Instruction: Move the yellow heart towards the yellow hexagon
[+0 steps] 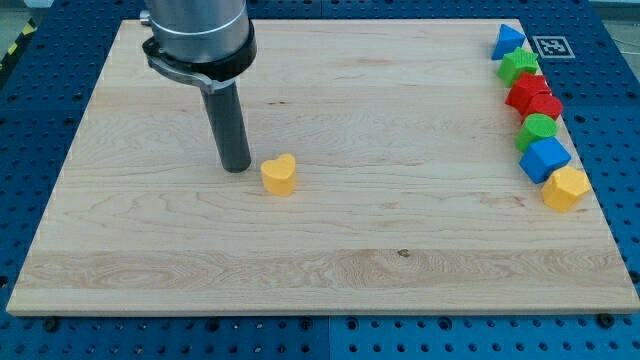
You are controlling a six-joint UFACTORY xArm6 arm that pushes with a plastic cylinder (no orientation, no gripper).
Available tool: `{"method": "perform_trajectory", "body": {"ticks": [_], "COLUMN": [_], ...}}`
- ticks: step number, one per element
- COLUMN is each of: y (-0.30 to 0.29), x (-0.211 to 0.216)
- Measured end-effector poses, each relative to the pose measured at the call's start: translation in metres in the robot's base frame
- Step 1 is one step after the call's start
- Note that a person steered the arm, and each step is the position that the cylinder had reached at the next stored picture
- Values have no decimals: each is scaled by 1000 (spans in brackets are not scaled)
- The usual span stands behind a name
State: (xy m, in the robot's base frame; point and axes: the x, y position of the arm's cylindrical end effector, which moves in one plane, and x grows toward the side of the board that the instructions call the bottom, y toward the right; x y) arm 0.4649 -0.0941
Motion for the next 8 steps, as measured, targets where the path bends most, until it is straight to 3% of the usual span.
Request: {"method": "perform_trajectory", "body": {"ticks": [2,4,5,8], "y": [76,58,122,131], "x": [23,48,61,49]}}
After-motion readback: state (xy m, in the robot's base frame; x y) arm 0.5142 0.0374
